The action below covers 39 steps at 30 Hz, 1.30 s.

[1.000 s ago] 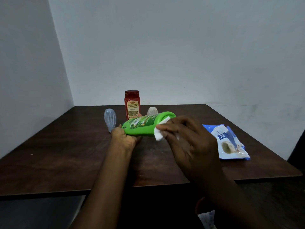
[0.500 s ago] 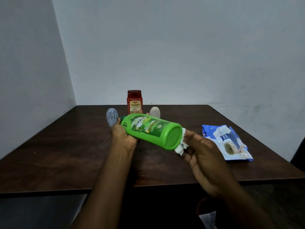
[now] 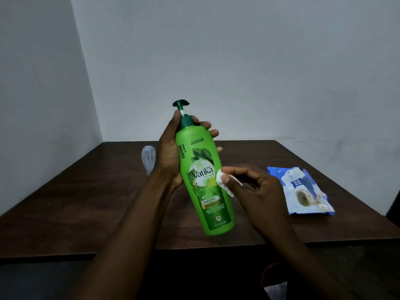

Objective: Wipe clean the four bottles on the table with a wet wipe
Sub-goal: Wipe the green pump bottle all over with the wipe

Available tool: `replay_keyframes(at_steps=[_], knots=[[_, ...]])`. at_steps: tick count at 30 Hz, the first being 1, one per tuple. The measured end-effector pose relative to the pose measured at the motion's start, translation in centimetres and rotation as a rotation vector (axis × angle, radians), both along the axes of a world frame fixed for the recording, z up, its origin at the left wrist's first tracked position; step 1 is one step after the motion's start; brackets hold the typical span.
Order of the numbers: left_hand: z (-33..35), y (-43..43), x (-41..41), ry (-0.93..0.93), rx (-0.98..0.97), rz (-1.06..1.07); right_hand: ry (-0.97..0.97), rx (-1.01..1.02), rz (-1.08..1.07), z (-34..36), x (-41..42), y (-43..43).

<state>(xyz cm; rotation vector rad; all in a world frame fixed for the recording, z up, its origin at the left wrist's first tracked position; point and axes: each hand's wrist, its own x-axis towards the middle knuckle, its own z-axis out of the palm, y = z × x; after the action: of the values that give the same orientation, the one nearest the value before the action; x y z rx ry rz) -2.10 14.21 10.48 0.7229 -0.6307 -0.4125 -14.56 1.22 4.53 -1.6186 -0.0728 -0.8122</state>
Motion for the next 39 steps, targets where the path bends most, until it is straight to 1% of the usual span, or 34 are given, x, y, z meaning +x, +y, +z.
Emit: replay_keyframes(at_steps=[4, 7, 12, 17, 21, 24, 27, 30, 34, 36, 39], knots=[[0.0, -0.5, -0.2, -0.121, 0.022, 0.008, -0.081, -0.031, -0.052, 1.2, 2.2, -0.1], [-0.1, -0.8, 0.2, -0.172, 0.037, 0.045, -0.127, -0.066, -0.082, 2.5, 3.7, -0.4], [-0.3, -0.8, 0.5, -0.252, 0.178, 0.151, -0.242, -0.091, -0.096, 4.5, 5.3, -0.3], [-0.9, -0.8, 0.5, -0.276, 0.235, 0.249, -0.212, -0.084, -0.052, 4.6, 5.4, -0.5], [-0.6, -1.1, -0.2, -0.342, 0.285, 0.372, -0.178, -0.069, -0.056, 4.7, 5.5, -0.8], [-1.5, -1.1, -0.6, -0.386, 0.354, 0.466, -0.153, -0.149, -0.099, 4.8, 5.4, -1.0], [-4.3, -0.6, -1.5, -0.379, 0.415, 0.450, -0.170, -0.266, -0.165, 4.7, 4.9, -1.0], [-7.0, -0.6, -1.9, -0.428, 0.509, 0.466, -0.199, -0.349, -0.209, 4.6, 4.4, -0.9], [-7.9, -1.3, -1.8, -0.386, 0.504, 0.541, -0.356, -0.528, -0.353, 3.9, 4.2, -0.5], [-8.0, -1.5, -1.6, -0.384, 0.494, 0.555, -0.434, -0.576, -0.407, 3.5, 3.9, -0.2], [-8.2, -1.6, -1.3, -0.403, 0.492, 0.590, -0.530, -0.682, -0.441, 3.0, 3.7, 0.1]])
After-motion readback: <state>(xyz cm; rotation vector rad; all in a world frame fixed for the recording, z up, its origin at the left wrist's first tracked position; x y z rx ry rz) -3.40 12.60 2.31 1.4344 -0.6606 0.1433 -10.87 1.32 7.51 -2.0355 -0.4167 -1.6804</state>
